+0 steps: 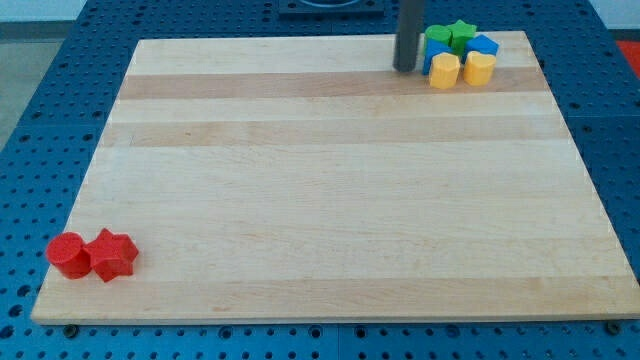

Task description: Separate the red blocks at bottom left

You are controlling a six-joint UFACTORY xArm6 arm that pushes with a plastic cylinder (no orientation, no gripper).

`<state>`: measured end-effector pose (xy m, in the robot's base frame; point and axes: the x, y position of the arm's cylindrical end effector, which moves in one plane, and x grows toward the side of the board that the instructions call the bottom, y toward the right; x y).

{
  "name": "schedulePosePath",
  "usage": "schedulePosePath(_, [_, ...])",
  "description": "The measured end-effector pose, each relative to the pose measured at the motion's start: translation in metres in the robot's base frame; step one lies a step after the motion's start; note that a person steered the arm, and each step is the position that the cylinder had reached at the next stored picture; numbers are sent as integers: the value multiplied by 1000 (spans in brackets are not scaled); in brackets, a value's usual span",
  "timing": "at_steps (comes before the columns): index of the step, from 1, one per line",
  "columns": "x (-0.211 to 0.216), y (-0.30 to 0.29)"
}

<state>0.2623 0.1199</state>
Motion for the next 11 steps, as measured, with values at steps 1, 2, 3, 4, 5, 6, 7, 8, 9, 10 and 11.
schedulePosePath(1, [0, 39])
schedulePosePath(2, [8, 32])
schedulePosePath(3, [42, -11])
schedulePosePath(4, [82, -31])
schedulePosePath(5, [154, -38])
schedulePosePath(6, [241, -115])
schedulePosePath(7, [303, -205])
schedulePosePath(8, [355, -274])
schedulePosePath(9, [356, -313])
schedulePosePath(10, [350, -420])
schedulePosePath(11, [338, -424])
